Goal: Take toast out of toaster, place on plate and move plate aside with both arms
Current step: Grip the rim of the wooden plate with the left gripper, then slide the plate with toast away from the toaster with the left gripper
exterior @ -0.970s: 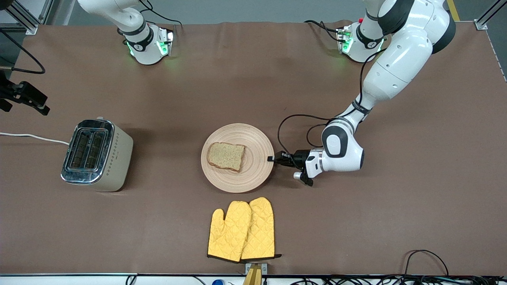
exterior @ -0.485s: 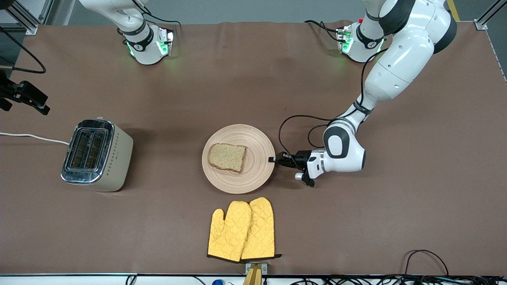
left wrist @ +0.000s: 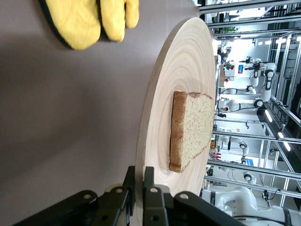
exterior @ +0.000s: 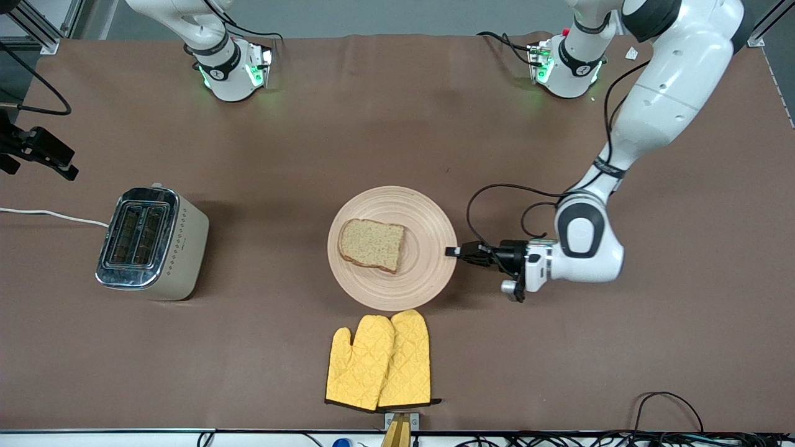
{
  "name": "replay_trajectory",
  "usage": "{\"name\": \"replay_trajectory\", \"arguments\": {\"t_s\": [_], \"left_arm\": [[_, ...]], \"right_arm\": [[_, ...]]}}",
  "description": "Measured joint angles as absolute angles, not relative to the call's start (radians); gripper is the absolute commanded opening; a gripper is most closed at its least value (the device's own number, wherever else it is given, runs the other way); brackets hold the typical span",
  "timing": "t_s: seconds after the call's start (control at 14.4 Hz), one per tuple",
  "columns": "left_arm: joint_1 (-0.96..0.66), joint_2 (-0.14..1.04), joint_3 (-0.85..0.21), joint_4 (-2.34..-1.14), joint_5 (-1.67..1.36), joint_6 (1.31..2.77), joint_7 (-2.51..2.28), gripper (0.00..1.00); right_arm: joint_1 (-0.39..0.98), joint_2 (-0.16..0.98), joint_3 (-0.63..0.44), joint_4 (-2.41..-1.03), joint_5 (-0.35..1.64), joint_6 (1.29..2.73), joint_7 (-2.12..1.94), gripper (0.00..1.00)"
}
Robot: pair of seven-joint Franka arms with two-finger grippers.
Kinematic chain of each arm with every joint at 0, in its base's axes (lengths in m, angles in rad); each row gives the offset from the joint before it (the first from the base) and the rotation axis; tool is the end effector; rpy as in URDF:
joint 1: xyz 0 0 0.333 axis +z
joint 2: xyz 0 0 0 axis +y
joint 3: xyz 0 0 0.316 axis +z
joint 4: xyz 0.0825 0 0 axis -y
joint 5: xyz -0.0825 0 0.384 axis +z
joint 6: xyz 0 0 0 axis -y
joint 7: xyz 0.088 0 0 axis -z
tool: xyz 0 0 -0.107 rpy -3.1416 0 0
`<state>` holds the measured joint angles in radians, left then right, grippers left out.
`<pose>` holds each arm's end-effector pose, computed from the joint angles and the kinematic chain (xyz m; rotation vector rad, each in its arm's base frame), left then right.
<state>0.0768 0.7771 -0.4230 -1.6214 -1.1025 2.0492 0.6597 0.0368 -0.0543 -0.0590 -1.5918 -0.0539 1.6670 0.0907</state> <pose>0.6377 -0.2408 0.2139 1.9277 -0.1761 -0.1268 0.5471 -0.0184 0.6536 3.0839 -0.1718 0.2027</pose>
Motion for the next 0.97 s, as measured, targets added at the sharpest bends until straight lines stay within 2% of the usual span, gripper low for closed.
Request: {"name": "replay_trajectory", "arguments": {"t_s": [0.28,0.62,0.97], "left_arm": [[0.222,0.723,-0.419,-1.622,-0.966,1.966,0.652,0.00],[0.447,0.719,-0.417,-1.616,-0.850,1.867,0.677,0.00],[0.610,0.730,-0.412,-1.618,-0.780,1.852,0.775,0.01]], "right_arm": [[0.036,-0.053,-0.059,-1.592,-0.054,1.665,0.091,1.00],[0.034,-0.044,-0.059,-1.596,-0.050,1.667,0.091,1.00],[0.033,-0.030,-0.059,-1.601,-0.038,1.672,0.091,1.00]]}}
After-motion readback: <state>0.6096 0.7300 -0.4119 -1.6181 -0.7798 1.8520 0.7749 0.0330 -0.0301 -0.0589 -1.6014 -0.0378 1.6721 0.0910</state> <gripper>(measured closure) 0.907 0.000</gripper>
